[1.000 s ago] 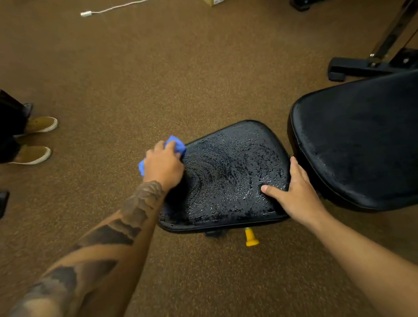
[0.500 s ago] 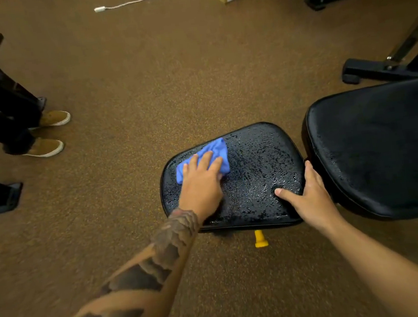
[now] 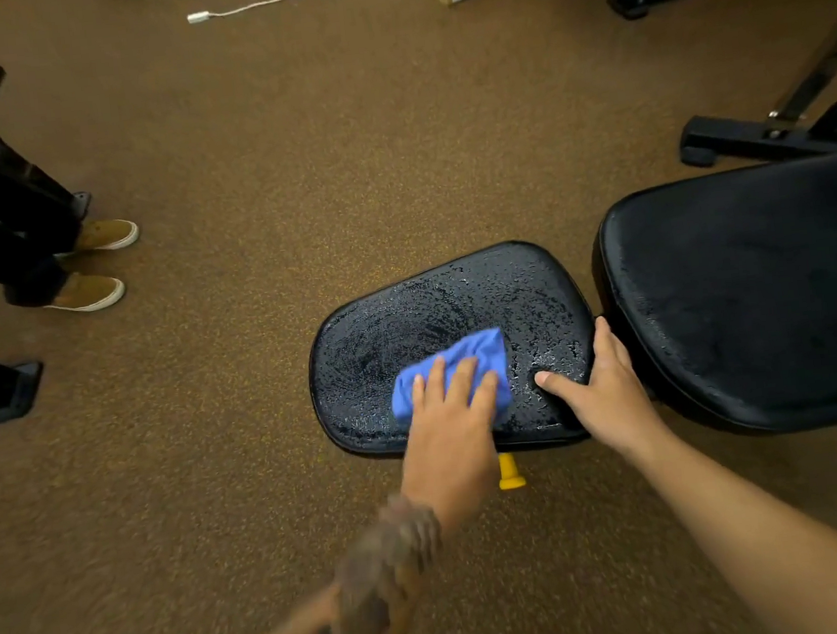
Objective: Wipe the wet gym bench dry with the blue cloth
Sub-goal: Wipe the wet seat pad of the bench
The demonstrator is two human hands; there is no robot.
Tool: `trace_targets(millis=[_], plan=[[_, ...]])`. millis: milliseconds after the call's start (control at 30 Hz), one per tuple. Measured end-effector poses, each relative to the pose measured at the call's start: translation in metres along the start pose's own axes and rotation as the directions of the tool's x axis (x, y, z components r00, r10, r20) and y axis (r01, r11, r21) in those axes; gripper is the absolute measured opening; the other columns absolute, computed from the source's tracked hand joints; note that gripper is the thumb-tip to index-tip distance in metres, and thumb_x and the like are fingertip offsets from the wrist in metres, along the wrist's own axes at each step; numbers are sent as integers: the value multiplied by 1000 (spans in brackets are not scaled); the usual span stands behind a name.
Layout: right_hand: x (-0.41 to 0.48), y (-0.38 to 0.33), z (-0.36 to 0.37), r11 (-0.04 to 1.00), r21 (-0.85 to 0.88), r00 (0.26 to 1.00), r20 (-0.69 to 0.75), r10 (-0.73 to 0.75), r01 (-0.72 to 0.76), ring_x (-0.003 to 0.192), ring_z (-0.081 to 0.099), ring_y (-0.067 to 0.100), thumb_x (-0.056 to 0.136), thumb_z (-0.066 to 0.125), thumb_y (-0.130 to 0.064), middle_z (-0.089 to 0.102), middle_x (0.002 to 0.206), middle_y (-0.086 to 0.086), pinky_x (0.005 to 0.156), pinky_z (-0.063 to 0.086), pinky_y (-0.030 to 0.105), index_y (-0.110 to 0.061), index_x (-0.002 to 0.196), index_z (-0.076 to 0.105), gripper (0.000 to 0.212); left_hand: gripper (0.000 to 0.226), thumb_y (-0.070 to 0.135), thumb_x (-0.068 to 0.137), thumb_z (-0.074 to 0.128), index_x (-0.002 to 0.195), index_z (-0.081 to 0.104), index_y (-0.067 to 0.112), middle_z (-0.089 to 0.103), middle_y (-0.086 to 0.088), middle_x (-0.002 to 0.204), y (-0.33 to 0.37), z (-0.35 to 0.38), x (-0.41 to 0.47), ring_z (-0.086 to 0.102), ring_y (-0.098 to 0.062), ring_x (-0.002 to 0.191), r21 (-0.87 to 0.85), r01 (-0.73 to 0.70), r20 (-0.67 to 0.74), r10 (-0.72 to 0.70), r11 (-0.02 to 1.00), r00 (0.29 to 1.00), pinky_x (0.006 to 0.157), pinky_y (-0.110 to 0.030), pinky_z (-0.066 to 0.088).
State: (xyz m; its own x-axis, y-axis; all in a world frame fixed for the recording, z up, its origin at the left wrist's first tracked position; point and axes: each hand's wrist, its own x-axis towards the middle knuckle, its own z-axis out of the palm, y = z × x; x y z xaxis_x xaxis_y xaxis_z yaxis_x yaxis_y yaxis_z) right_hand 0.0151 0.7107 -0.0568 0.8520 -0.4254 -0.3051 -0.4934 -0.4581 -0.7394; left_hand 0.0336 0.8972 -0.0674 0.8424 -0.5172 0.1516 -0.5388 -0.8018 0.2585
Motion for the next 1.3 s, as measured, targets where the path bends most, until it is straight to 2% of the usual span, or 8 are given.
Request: trace_targets(millis=[133, 300, 433, 567, 833, 1000, 1100, 1300], plan=[[0, 0, 0, 1000, -3, 1000, 12, -4, 4, 143, 18, 20, 82, 72, -39, 10, 159, 4, 111, 17, 28, -14, 153, 1, 103, 47, 12, 92, 52, 138, 46, 14, 38, -13, 150, -53, -10, 55, 27, -42, 139, 59, 148, 95, -153, 987, 984, 113, -56, 22], [0, -1, -2, 1000, 14, 999, 32, 0, -1, 143, 16, 20, 82, 71, -40, 7, 159, 3, 112, 17, 30, -15, 153, 0, 103, 36, 13, 93, 51, 129, 55, 9, 48, -19, 141, -77, -18, -16, 38, -47, 131, -2, 340, -53, -340, 940, 939, 105, -62, 33], [-2, -2, -2, 1000, 20, 1000, 30, 6, -6, 143, 18, 21, 82, 72, -39, 8, 159, 3, 112, 17, 30, -15, 153, 0, 103, 59, 1, 75, 64, 131, 54, 13, 49, -12, 141, -8, -2, -63, 37, -43, 133, -14, 165, -55, -165, 986, 985, 104, -66, 33], [0, -2, 0, 1000, 10, 1000, 20, 6, -6, 144, 17, 20, 82, 71, -33, 7, 159, 7, 112, 16, 27, -13, 152, 2, 100, 58, 9, 75, 60, 132, 52, 14, 50, -11, 140, 44, 14, -22, 38, -43, 134, -38, 0, -40, -1, 999, 999, 106, -62, 29], [0, 0, -2, 999, 47, 999, 35, 9, -11, 142, 20, 20, 81, 72, -39, 10, 158, 2, 112, 18, 32, -17, 152, 1, 103, 33, 12, 92, 52, 123, 58, 8, 52, -19, 136, -55, -13, -6, 41, -46, 127, -35, 370, -66, -372, 928, 926, 104, -61, 33], [0, 0, -3, 998, 66, 999, 38, 10, -12, 143, 18, 20, 80, 74, -37, 11, 158, 5, 114, 17, 32, -15, 152, 3, 103, 45, 12, 82, 59, 127, 57, 11, 53, -14, 136, 13, 1, -50, 37, -39, 130, 2, 174, -23, -174, 985, 984, 102, -64, 37], [3, -2, -3, 991, 126, 999, 20, 36, -38, 144, 17, 20, 89, 64, -31, 12, 159, 8, 115, 15, 30, -14, 152, 8, 86, 53, 14, 76, 63, 128, 55, 14, 52, -10, 136, 52, 12, -28, 40, -39, 131, -13, 27, 34, -26, 1000, 999, 104, -61, 35], [7, -1, -3, 972, 220, 997, 0, 83, -81, 145, 14, 17, 100, 42, -32, 15, 159, 8, 115, 11, 29, -15, 151, 15, 60, 40, 18, 90, 49, 129, 53, 12, 50, -13, 140, 52, 20, 70, 37, -44, 133, -42, -14, 147, 20, 999, 989, 106, -59, 29]])
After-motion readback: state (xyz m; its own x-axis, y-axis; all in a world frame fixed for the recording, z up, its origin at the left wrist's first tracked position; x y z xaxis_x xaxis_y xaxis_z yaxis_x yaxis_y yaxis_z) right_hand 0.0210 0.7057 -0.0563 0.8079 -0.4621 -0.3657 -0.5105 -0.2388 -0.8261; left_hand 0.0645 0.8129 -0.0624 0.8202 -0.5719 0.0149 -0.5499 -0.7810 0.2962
